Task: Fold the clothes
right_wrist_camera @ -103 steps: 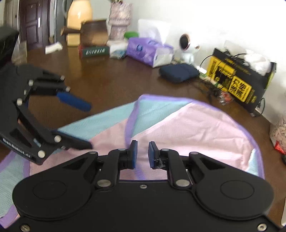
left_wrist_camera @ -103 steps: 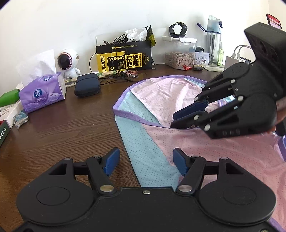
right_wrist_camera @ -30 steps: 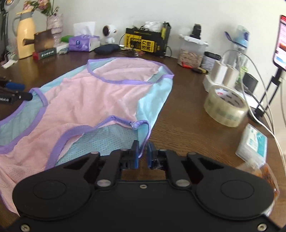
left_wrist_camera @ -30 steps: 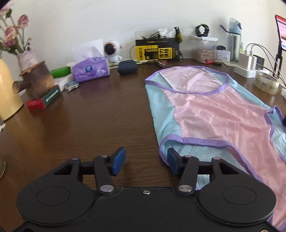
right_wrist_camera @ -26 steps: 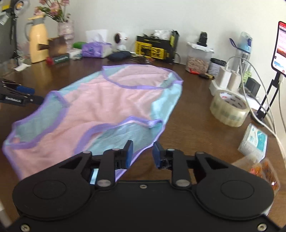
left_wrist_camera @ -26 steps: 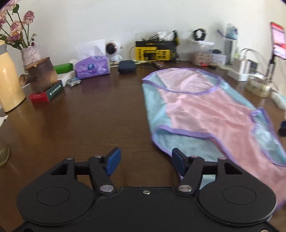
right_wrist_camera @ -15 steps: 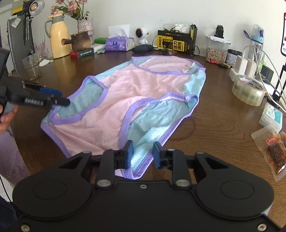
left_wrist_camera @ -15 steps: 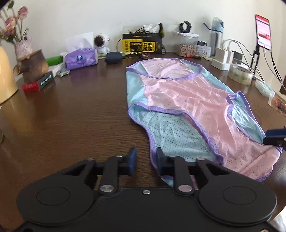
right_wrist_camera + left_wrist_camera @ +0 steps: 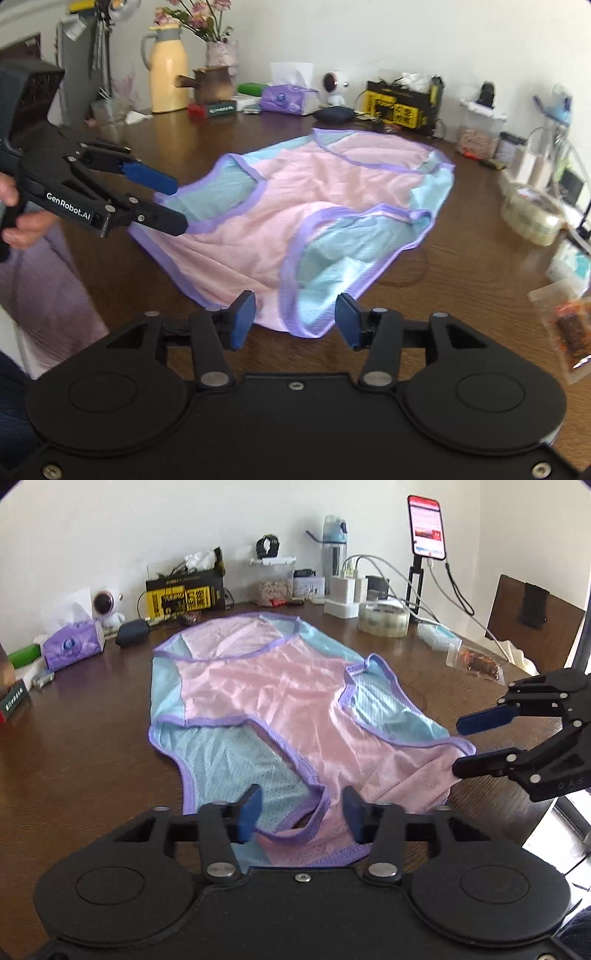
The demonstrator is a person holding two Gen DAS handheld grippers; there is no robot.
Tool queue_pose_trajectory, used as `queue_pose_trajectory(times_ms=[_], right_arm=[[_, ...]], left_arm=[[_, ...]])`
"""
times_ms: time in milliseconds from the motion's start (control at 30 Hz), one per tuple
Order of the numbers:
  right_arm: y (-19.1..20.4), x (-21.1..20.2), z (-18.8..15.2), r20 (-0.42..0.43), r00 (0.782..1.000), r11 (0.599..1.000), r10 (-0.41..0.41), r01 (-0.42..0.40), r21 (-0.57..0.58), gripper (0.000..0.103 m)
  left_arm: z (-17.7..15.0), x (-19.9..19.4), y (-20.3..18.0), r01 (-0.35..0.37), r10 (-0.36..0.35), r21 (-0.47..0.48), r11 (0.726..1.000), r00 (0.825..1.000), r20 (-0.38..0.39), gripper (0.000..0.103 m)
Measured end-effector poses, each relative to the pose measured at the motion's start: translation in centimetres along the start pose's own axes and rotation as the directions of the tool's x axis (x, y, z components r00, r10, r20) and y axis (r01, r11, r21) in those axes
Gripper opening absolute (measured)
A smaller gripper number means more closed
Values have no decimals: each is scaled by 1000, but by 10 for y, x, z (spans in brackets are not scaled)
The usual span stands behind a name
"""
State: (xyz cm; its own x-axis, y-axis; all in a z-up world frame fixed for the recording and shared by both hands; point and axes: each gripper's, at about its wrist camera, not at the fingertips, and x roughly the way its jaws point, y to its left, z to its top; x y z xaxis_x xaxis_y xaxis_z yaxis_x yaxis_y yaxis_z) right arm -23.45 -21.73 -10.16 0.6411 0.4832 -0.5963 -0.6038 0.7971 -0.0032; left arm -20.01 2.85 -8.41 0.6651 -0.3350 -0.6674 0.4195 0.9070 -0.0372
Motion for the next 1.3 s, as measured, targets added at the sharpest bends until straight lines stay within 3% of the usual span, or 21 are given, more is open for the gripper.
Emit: queue_pose_trajectory(times_ms=[67,100,133,333,367,400,467,567,633,700,733,767,867,933,1000,1067,1167,1233,1300], right_arm=[[-2,-2,-1,1,999,999,40,-40,30,32],[-2,-1,-1,-4,999,999,43,-43,28,26],[-1,-1,-1,-9,999,999,46,-46,26,8],[-8,-11,2,39,996,994,84,-86,65,10],[-10,-13,3,54,995,994,86,-89,70,24],[-10,-15,3,73,995,996,65,-69,49,31],[-5,-17,0,75,994,996,76,-73,-48,54],[1,-16,-7,63,989,979,133,-122,-162,57],[-2,-7,-6,32,984,968,177,-168,-188,55],[-4,2,-4,-1,976,953,219,-214,-212,39],[-6,6,-3,-18,970,945,242,-240,-222,25],[-10,8,3,-41,960,934,278,-280,-222,5],[-24,17,27,-62,941,922,333,-339,-187,5],[-35,37,49,-69,948,936,309,-316,-156,5],[-35,60,62,-91,972,958,215,-228,-176,9],[-29,79,65,-112,989,964,100,-125,-235,35],[-11,72,51,-92,994,936,61,-89,-339,57],[-1,49,36,-24,998,924,53,-58,-377,57],[7,27,25,15,998,920,61,-51,-388,57]], left_arm=[[-3,-2,3,12,-12,-7,1000,1000,5,7],[-4,-3,5,15,-15,-22,1000,1000,5,3],[-5,-5,9,15,-14,-61,998,1000,12,1],[-9,-17,22,-9,14,-166,986,999,28,2],[-10,-16,22,-15,20,-173,985,1000,23,2],[-11,-15,23,-23,27,-180,983,999,18,2],[-13,-14,23,-29,33,-175,984,999,24,2],[-13,-13,23,-28,34,-178,984,999,33,2],[-13,-12,24,-27,34,-179,983,999,38,2],[-12,-11,24,-24,32,-181,983,999,41,2],[-11,-11,24,-22,30,-184,983,999,42,2],[-11,-12,24,-18,28,-189,982,998,48,2],[-2,-10,32,-27,44,-223,975,996,72,2],[6,-4,40,-55,77,-249,967,994,80,2],[11,4,48,-102,124,-266,959,990,71,2],[14,10,53,-133,154,-272,953,986,58,2],[10,1,52,-121,141,-217,969,987,79,9],[6,-10,51,-112,131,-182,977,987,98,36],[1,-20,50,-89,108,-151,985,987,119,47]])
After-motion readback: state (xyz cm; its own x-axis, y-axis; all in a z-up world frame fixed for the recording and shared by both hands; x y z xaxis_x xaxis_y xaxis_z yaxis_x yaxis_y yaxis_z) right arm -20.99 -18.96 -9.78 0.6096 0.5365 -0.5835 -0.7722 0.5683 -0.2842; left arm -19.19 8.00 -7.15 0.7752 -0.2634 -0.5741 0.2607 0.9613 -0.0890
